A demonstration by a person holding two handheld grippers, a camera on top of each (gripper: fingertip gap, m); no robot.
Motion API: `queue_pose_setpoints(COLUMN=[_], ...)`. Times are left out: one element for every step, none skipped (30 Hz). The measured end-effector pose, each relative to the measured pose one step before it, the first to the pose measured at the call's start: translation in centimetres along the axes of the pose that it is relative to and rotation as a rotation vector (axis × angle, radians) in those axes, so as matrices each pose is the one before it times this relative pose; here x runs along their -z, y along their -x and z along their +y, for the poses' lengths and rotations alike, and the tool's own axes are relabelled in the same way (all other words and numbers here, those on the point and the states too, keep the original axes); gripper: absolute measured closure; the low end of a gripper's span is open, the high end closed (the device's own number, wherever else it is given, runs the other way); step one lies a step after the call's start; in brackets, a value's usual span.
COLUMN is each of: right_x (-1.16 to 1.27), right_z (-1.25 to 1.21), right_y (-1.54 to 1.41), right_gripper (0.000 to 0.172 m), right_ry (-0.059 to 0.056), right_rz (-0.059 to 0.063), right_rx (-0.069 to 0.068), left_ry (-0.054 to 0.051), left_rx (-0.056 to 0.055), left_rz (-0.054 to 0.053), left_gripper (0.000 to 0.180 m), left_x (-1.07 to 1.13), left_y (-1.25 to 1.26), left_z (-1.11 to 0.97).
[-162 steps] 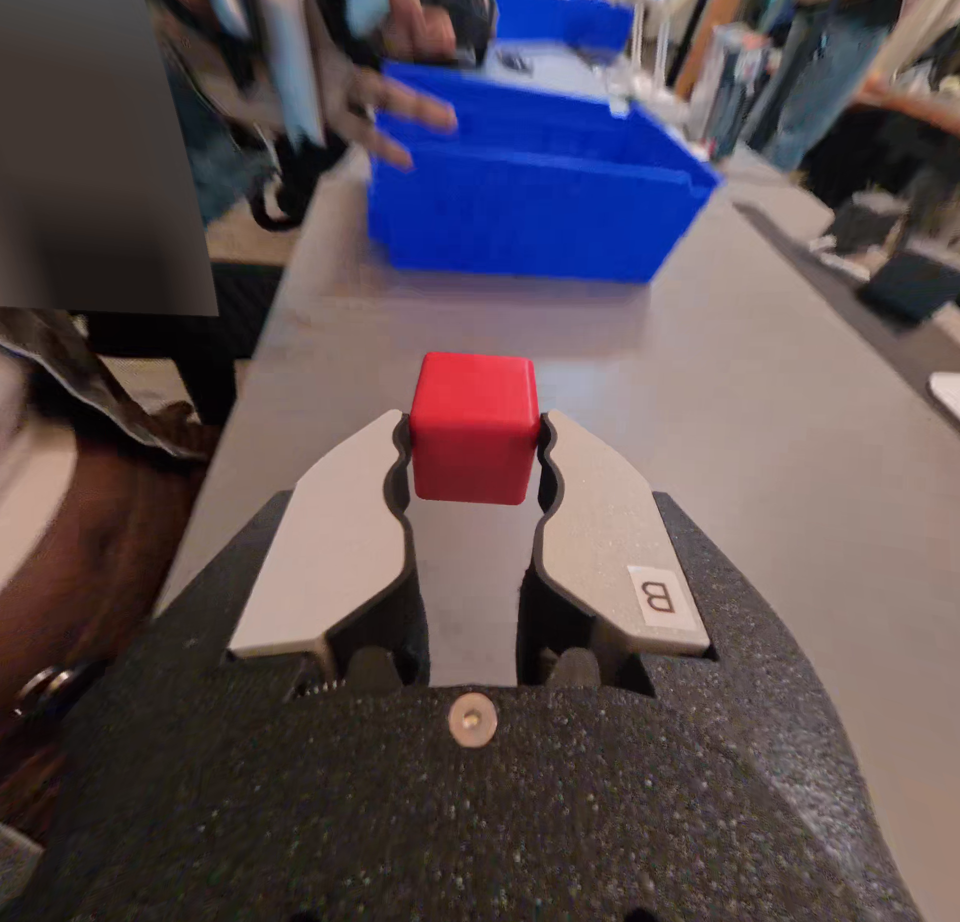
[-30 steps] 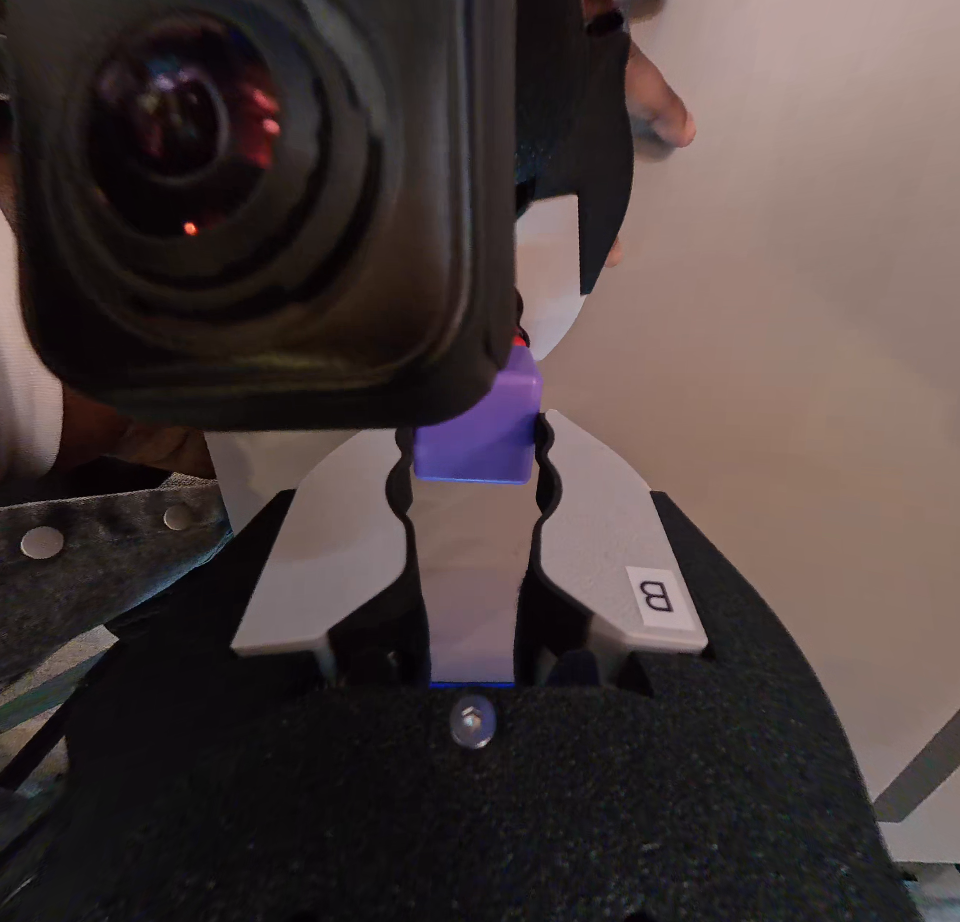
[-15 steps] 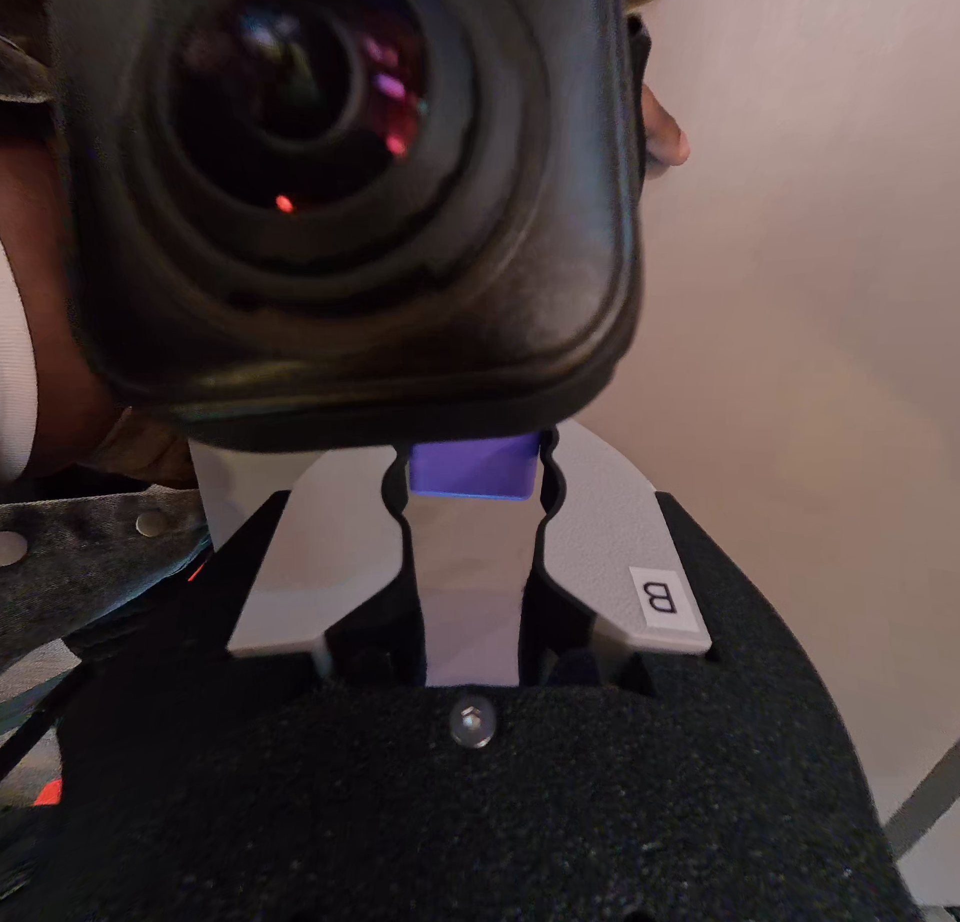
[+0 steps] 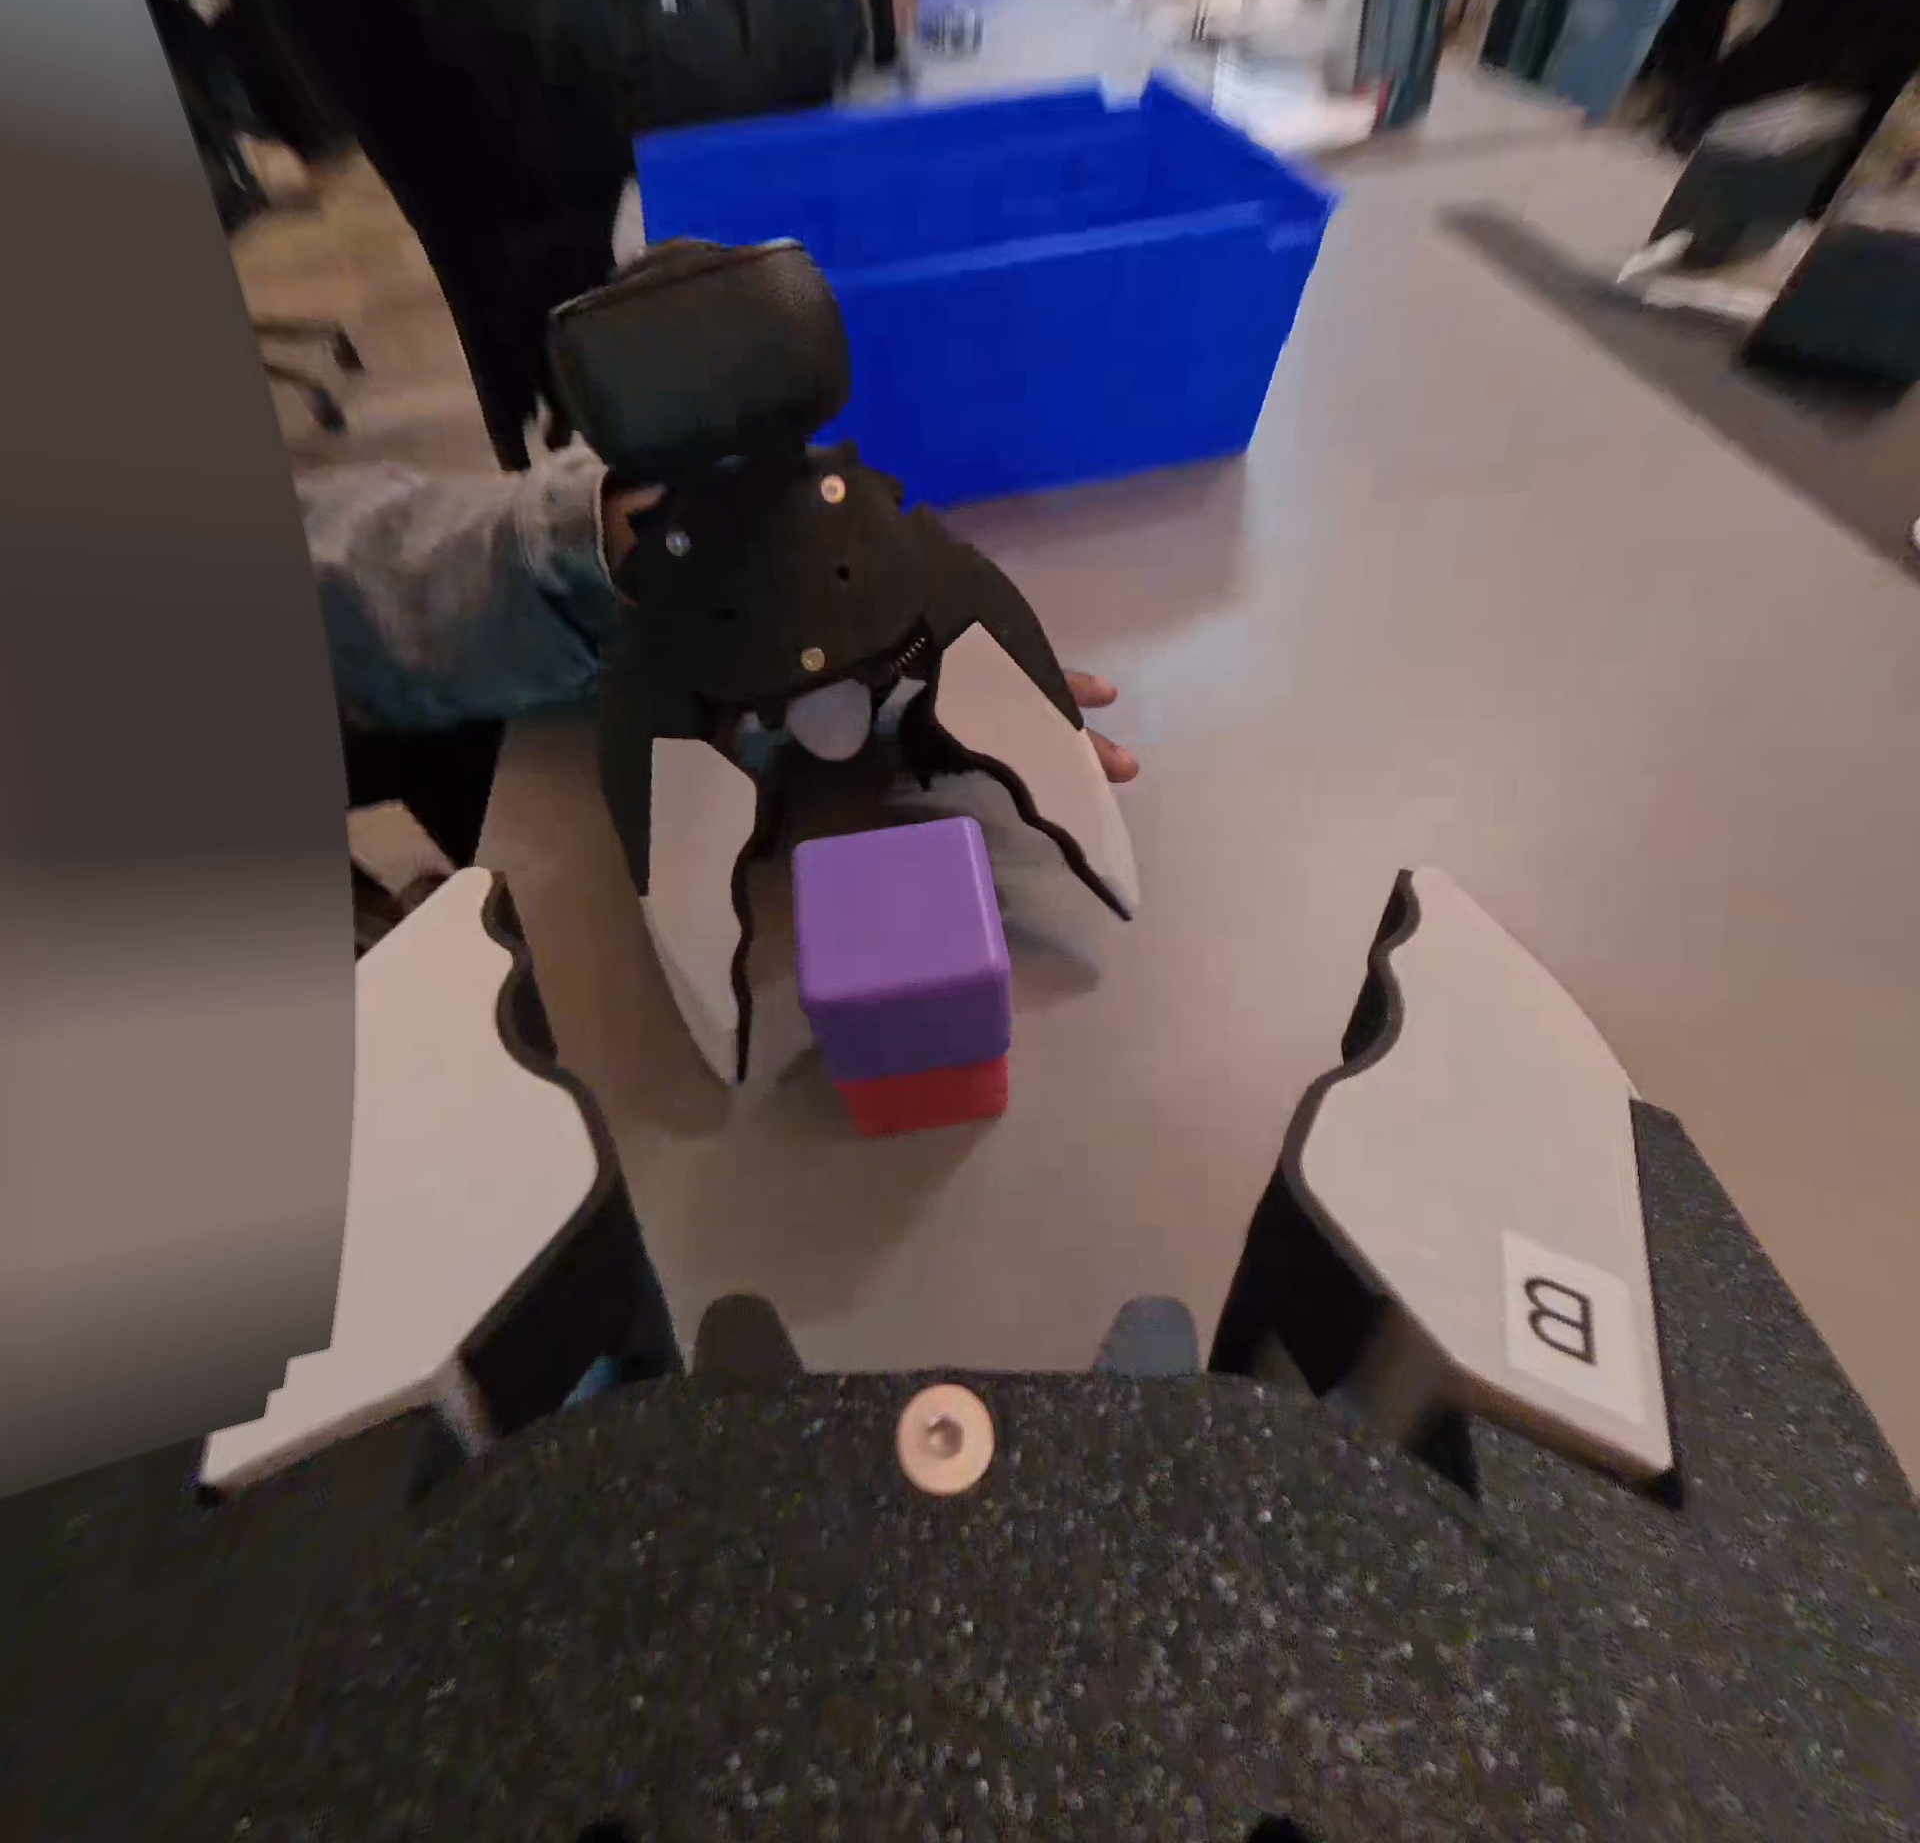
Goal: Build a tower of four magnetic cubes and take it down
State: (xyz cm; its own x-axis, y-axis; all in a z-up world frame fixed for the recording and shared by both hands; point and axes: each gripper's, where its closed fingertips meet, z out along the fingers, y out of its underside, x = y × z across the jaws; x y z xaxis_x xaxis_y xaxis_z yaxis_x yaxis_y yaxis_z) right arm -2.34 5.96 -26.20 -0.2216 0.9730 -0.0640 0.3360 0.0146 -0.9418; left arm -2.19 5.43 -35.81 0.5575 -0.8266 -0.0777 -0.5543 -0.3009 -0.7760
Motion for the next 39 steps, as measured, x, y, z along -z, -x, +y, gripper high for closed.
queue_pose_setpoints(right_x=[0.260, 0.261, 0.271, 0.272, 0.254, 0.223, 0.184, 0.132, 0.106, 0.103, 0.090, 0.089, 0.070, 0.062, 0.064, 0.039, 0.011, 0.007, -0.003, -0.002, -0.009, -0.026, -0.005, -0.002, 0.017, 0.032, 0.055, 0.036, 0.022, -0.007, -0.006, -0.022, -0.020, -0.020, -0.009, 0.001, 0.011, 0.006, 0.002], right_z=[-0.148, -0.053, 0.026, 0.047, 0.011, -0.020, 0.008, 0.038, 0.055, 0.027, -0.032, -0.084, -0.107, -0.099, -0.138, -0.199, -0.245, -0.239, -0.183, -0.131, -0.074, -0.032, 0.017, -0.031, -0.084, -0.113, -0.084, -0.061, -0.042, -0.015, -0.011, -0.003, 0.011, 0.009, -0.025, -0.035, -0.024, -0.009, -0.006], right_y=[0.140, 0.040, -0.104, -0.221, -0.189, -0.106, -0.114, -0.037, 0.101, 0.085, -0.015, -0.007, 0.066, 0.091, 0.089, 0.075, 0.115, 0.137, 0.122, 0.100, 0.073, 0.044, 0.022, 0.052, 0.055, 0.008, -0.030, -0.065, -0.052, -0.009, 0.054, 0.054, 0.039, 0.037, 0.035, 0.013, -0.009, 0.000, 0.000], right_gripper=[0.024, 0.024, 0.024, 0.025, 0.025, 0.025, 0.025, 0.025, 0.025, 0.025, 0.025, 0.025, 0.025, 0.025, 0.025, 0.025, 0.025, 0.025, 0.025, 0.025, 0.025, 0.025, 0.025, 0.025, 0.025, 0.025, 0.025, 0.025, 0.025, 0.025, 0.025, 0.025, 0.025, 0.025, 0.025, 0.025, 0.025, 0.025, 0.025], right_ry=[-0.0625, -0.0480, -0.0362, -0.0314, -0.0343, -0.0374, -0.0334, -0.0232, -0.0096, -0.0008, -0.0034, -0.0085, -0.0081, -0.0058, -0.0080, -0.0132, -0.0173, -0.0166, -0.0122, -0.0082, -0.0062, -0.0039, -0.0010, -0.0015, -0.0053, -0.0072, -0.0064, -0.0049, -0.0029, -0.0012, -0.0008, -0.0004, 0.0006, 0.0005, -0.0011, -0.0025, -0.0024, -0.0013, -0.0005], right_rz=[0.0003, 0.0021, 0.0066, 0.0106, 0.0064, 0.0005, 0.0010, -0.0028, -0.0106, -0.0080, 0.0013, 0.0027, 0.0007, 0.0001, 0.0005, 0.0004, -0.0023, -0.0045, -0.0037, -0.0029, -0.0028, -0.0015, -0.0015, -0.0031, -0.0026, 0.0003, 0.0018, 0.0021, 0.0013, -0.0014, -0.0031, -0.0018, -0.0004, -0.0005, -0.0008, -0.0006, -0.0003, -0.0001, -0.0005], right_rx=[0.0117, 0.0100, 0.0047, 0.0017, 0.0027, 0.0024, -0.0030, -0.0093, -0.0122, -0.0087, -0.0010, 0.0051, 0.0065, 0.0064, 0.0080, 0.0089, 0.0083, 0.0075, 0.0069, 0.0061, 0.0048, 0.0024, -0.0004, -0.0014, 0.0004, 0.0028, 0.0029, 0.0005, -0.0023, -0.0034, -0.0020, 0.0008, 0.0031, 0.0036, 0.0023, 0.0000, -0.0016, -0.0021, -0.0018], left_ry=[-0.0093, -0.0105, -0.0137, -0.0179, -0.0251, -0.0334, -0.0409, -0.0468, -0.0510, -0.0578, -0.0508, -0.0289, 0.0057, 0.0450, 0.0809, 0.1038, 0.1105, 0.1131, 0.0907, -0.0201, -0.0561, 0.0136, 0.0787, 0.0562, -0.0165, -0.0465, -0.0217, 0.0364, 0.0762, 0.0714, 0.0586, 0.0463, 0.0340, 0.0306, 0.0219, 0.0060, 0.0013, 0.0023, 0.0028], left_rx=[-0.0025, -0.0030, -0.0048, -0.0072, -0.0072, -0.0085, -0.0104, -0.0137, -0.0127, -0.0019, 0.0012, -0.0013, -0.0038, 0.0040, 0.0115, 0.0169, 0.0123, -0.0036, 0.0004, 0.0536, 0.0383, 0.0199, -0.0148, -0.0290, -0.0187, -0.0092, 0.0015, -0.0036, -0.0146, -0.0138, -0.0080, -0.0028, 0.0013, -0.0006, -0.0057, -0.0052, -0.0017, -0.0006, -0.0017], left_rz=[-0.0247, -0.0278, -0.0288, -0.0275, -0.0301, -0.0302, -0.0278, -0.0239, -0.0273, -0.0398, -0.0491, -0.0502, -0.0461, -0.0405, -0.0290, -0.0174, -0.0152, -0.0083, 0.0044, 0.0291, 0.0818, 0.0355, 0.0112, 0.0229, 0.0279, 0.0296, 0.0244, 0.0097, -0.0032, -0.0045, 0.0060, 0.0116, 0.0019, -0.0069, -0.0049, -0.0005, 0.0083, 0.0147, 0.0063], left_gripper=[0.069, 0.062, 0.055, 0.048, 0.050, 0.051, 0.056, 0.061, 0.067, 0.072, 0.075, 0.080, 0.082, 0.082, 0.084, 0.086, 0.089, 0.093, 0.094, 0.099, 0.104, 0.107, 0.107, 0.106, 0.106, 0.107, 0.107, 0.108, 0.107, 0.106, 0.106, 0.106, 0.105, 0.106, 0.106, 0.106, 0.106, 0.106, 0.106], left_x=[0.557, 0.747, 0.946, 1.154, 1.365, 1.565, 1.781, 1.939, 2.053, 2.110, 2.107, 2.015, 1.836, 1.538, 1.162, 0.622, 0.054, -0.470, -0.900, -0.894, -0.452, -0.426, -0.284, -0.132, 0.030, 0.184, 0.161, 0.021, -0.151, -0.349, -0.467, -0.526, -0.497, -0.448, -0.408, -0.362, -0.329, -0.303, -0.282], left_y=[0.228, 0.234, 0.231, 0.203, 0.195, 0.175, 0.177, 0.213, 0.417, 0.785, 1.144, 1.432, 1.651, 1.844, 1.898, 1.837, 1.825, 1.644, 1.249, 0.798, 0.135, 0.568, 0.722, 0.277, -0.031, -0.183, -0.129, 0.091, 0.276, 0.266, 0.107, 0.022, 0.173, 0.284, 0.213, 0.117, -0.020, -0.119, -0.010], left_z=[-0.175, -0.267, -0.374, -0.505, -0.741, -0.967, -1.159, -1.237, -1.265, -1.279, -1.103, -0.669, 0.011, 0.858, 1.755, 2.439, 2.736, 2.797, 2.373, 0.482, -0.300, 0.585, 1.280, 0.817, -0.209, -0.665, -0.290, 0.560, 1.132, 1.120, 0.951, 0.727, 0.519, 0.458, 0.315, 0.101, 0.015, 0.036, 0.051])
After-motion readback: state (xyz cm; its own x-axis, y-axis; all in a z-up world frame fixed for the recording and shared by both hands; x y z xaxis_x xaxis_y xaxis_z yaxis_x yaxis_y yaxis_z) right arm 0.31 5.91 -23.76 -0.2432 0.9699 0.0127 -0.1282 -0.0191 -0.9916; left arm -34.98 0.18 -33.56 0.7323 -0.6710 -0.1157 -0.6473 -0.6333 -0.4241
